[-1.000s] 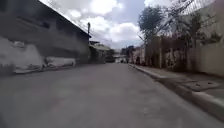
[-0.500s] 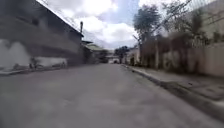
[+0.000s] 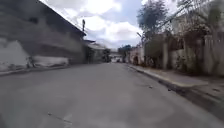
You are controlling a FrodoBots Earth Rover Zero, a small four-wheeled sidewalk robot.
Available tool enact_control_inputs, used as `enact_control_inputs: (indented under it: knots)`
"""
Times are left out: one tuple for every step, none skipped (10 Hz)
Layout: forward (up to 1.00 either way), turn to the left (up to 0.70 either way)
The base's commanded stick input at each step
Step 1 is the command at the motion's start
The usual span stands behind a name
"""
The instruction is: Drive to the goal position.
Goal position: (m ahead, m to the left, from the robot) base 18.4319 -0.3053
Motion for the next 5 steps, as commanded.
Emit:
enact_control_inputs:
  knots:
    - [1.00,0.00]
    - [1.00,0.00]
    - [1.00,0.00]
    - [1.00,-0.09]
    - [1.00,-0.38]
